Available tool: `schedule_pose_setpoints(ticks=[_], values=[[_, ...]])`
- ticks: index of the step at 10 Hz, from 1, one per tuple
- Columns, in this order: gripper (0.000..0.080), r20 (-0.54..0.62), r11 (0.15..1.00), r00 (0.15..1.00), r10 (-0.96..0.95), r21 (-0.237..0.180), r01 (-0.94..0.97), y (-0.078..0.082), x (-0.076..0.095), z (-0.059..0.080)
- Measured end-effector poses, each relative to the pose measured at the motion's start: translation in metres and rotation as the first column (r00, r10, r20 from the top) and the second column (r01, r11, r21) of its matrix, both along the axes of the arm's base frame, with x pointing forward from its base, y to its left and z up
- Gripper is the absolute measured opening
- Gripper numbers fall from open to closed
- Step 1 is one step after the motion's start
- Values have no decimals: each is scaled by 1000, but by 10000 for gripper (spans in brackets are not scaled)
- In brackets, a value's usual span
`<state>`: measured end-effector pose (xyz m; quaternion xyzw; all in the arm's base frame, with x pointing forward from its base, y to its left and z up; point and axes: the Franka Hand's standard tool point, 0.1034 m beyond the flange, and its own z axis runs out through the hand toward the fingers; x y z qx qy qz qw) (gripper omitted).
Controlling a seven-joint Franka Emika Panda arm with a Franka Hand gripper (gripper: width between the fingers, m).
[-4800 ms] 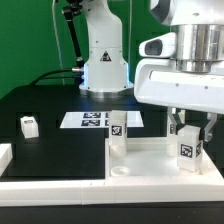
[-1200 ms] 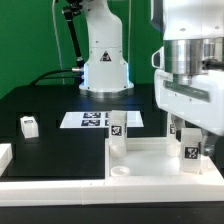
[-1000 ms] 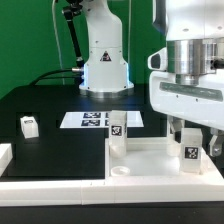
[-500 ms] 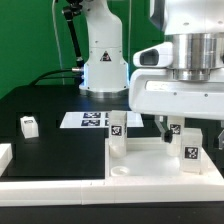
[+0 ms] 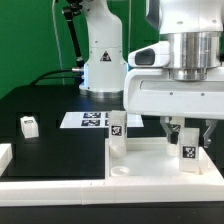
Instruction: Assemble square table
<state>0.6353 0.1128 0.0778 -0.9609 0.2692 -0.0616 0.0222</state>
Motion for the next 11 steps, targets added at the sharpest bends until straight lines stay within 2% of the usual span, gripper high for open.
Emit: schedule_pose_setpoints(ticks=[3,4,5,7,8,9,10,11], values=[[290,-9,978,978,-208,24,208,-3,-1,-1],[290,-34,928,930,-367,48,368,-5,-2,-2],[290,-72,841,844,-532,71,536,-7,-4,-2],[290,-178,555,565,-805,108,825,-6,-6,-3],[291,-204,447,458,-865,103,889,-7,-6,-3],[291,-210,394,406,-889,97,914,-6,-7,-3],[365,-209,385,398,-893,98,918,-6,-6,-4],[508,-209,385,397,-894,98,918,-6,-6,-4]])
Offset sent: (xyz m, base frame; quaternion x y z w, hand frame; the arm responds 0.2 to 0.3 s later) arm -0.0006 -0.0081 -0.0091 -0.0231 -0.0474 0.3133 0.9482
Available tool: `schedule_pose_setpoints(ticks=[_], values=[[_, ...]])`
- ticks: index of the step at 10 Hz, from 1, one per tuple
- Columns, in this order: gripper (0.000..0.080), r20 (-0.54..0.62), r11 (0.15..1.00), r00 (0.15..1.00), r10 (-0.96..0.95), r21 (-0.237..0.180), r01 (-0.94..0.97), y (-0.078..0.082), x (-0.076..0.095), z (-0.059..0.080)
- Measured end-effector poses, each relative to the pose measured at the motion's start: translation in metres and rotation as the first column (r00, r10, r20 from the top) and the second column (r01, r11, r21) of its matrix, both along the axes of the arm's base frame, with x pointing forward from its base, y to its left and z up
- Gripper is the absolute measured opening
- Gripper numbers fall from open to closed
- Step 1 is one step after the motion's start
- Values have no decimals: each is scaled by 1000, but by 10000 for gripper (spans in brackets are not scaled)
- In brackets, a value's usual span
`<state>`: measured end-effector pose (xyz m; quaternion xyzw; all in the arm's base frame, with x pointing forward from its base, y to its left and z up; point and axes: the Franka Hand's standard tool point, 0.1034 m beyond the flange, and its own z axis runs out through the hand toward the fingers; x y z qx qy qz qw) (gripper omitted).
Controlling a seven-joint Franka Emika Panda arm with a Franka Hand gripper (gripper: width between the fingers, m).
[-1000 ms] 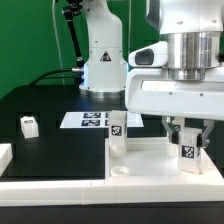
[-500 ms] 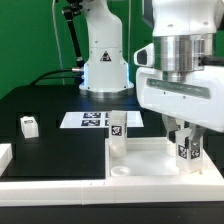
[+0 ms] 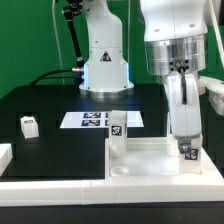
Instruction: Assemble square table
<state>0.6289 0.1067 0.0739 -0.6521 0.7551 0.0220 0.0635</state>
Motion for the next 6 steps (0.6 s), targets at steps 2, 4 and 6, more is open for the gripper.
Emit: schedule_pose_setpoints(ticks=[2,4,6], values=[[619,-16,966,969,248,-64,-249,6,-5,-2],[644,8,814,819,574,-109,-570,17,-1,1],[648,4,748,753,658,-121,-653,13,-1,1]])
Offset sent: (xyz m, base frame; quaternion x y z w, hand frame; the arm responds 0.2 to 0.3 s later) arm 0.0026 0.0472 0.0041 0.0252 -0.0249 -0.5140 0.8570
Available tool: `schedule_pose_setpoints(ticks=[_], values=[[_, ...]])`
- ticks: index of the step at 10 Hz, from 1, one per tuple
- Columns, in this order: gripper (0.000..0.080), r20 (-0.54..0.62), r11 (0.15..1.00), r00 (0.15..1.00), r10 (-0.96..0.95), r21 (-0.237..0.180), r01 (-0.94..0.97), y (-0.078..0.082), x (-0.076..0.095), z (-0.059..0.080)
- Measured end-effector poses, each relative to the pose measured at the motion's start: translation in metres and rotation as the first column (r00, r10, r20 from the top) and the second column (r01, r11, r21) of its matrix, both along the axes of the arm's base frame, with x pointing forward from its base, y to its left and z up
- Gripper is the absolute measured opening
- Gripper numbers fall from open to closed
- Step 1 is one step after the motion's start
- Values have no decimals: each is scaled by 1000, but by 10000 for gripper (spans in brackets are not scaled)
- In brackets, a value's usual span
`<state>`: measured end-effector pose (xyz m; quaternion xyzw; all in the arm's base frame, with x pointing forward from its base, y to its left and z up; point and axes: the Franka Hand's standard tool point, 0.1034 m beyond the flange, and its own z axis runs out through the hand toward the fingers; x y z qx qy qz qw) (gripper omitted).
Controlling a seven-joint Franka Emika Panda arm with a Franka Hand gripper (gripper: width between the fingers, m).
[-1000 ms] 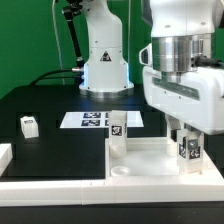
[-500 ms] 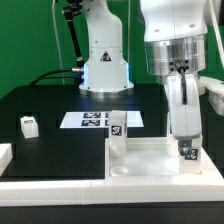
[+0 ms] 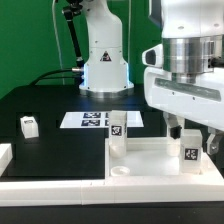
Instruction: Assemble square table
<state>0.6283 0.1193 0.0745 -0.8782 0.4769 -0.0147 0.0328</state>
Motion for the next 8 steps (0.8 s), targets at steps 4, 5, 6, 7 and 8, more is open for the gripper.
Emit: schedule_pose_setpoints(ticks=[4,5,6,7,8], values=[[649,3,795,799,601,-98,-598,4,4,1],[649,0,740,743,669,-101,-665,10,3,2],[649,0,749,752,659,-100,-655,9,3,1],[649,1,764,767,641,-98,-638,9,3,1],[526,4,789,792,611,-94,-607,9,3,1]])
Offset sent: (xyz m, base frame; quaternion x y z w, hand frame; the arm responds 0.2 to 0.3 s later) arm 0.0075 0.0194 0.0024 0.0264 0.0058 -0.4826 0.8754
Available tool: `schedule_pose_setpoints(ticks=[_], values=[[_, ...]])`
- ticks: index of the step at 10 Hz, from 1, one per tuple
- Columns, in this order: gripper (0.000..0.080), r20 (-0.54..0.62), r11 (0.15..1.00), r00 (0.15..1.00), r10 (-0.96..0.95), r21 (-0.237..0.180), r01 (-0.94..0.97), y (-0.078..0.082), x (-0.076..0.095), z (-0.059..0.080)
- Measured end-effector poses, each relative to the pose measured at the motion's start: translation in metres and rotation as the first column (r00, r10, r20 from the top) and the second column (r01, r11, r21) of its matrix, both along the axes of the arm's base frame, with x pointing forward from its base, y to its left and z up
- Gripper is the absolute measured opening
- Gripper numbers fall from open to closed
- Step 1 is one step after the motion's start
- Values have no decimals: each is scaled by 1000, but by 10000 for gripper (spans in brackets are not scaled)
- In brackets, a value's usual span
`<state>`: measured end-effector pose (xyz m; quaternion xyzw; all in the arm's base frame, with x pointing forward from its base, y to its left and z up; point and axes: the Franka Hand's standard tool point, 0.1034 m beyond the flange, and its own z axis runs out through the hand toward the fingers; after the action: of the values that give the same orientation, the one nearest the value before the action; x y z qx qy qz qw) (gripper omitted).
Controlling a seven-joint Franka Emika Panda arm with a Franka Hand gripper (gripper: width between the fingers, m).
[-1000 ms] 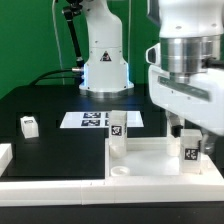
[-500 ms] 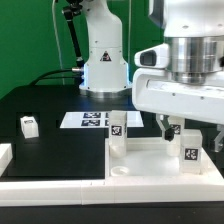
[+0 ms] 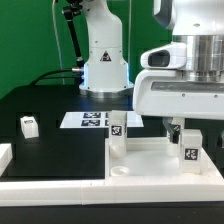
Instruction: Assemble square table
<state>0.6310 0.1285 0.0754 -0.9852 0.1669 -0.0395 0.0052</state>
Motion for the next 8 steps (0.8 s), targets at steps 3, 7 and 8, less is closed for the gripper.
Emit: schedule_pose_setpoints(ticks=[3,7,8], values=[[297,-8,976,976,-218,10,218,-5,-2,-2],[296,-44,799,799,-600,16,601,-2,-7,-3],[294,-64,649,651,-757,40,759,-2,-4,-3]])
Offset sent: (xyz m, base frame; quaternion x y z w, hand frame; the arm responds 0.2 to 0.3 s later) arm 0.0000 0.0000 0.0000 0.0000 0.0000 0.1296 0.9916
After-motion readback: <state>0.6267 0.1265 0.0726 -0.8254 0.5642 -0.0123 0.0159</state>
